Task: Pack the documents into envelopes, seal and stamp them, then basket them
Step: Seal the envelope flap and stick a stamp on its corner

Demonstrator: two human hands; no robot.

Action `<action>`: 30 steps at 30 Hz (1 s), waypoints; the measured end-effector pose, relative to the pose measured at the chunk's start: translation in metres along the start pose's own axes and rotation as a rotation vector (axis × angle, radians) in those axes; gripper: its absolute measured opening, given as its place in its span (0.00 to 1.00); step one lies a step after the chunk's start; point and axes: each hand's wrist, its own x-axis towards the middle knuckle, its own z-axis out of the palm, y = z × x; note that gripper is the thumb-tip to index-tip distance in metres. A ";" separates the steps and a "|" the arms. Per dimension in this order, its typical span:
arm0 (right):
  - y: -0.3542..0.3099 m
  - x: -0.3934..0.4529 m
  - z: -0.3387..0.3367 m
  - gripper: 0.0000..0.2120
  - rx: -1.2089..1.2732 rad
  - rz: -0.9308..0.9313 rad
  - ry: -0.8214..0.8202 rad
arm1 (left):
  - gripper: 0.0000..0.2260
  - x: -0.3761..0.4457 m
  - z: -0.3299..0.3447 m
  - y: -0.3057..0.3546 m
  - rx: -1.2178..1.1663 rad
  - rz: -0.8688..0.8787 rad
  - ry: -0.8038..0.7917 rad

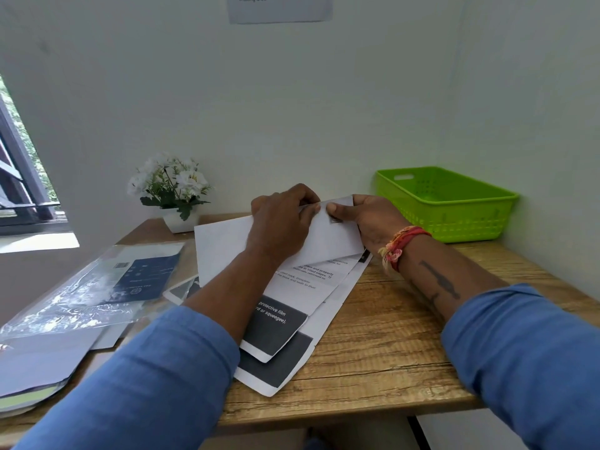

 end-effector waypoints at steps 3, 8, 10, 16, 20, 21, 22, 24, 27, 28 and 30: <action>-0.001 0.002 -0.003 0.20 0.025 -0.003 0.050 | 0.07 0.001 0.000 -0.003 0.056 -0.011 0.062; -0.005 0.007 -0.015 0.15 0.050 -0.055 0.151 | 0.19 0.002 -0.007 -0.024 0.144 -0.324 0.228; -0.006 0.009 -0.018 0.15 0.078 -0.061 0.170 | 0.25 0.001 -0.011 -0.030 0.055 -0.514 0.240; -0.003 0.010 -0.020 0.20 0.124 -0.020 0.175 | 0.19 0.005 -0.017 -0.057 -0.316 -0.862 0.320; -0.002 0.008 -0.021 0.16 0.087 0.009 0.047 | 0.10 0.003 -0.020 -0.064 -0.394 -0.898 0.406; -0.001 0.008 -0.022 0.16 0.069 -0.001 0.043 | 0.10 0.003 -0.021 -0.065 -0.396 -0.888 0.417; -0.001 0.008 -0.022 0.16 0.058 -0.023 0.059 | 0.11 0.004 -0.021 -0.066 -0.396 -0.873 0.427; -0.002 0.011 -0.024 0.16 0.060 -0.061 0.115 | 0.11 0.006 -0.020 -0.065 -0.405 -0.844 0.438; -0.003 0.014 -0.026 0.16 0.069 -0.060 0.142 | 0.11 0.007 -0.019 -0.063 -0.418 -0.814 0.449; -0.003 0.014 -0.026 0.15 0.056 -0.051 0.139 | 0.10 0.007 -0.018 -0.062 -0.427 -0.808 0.456; -0.002 0.014 -0.024 0.15 0.030 -0.042 0.138 | 0.10 0.006 -0.018 -0.060 -0.438 -0.802 0.471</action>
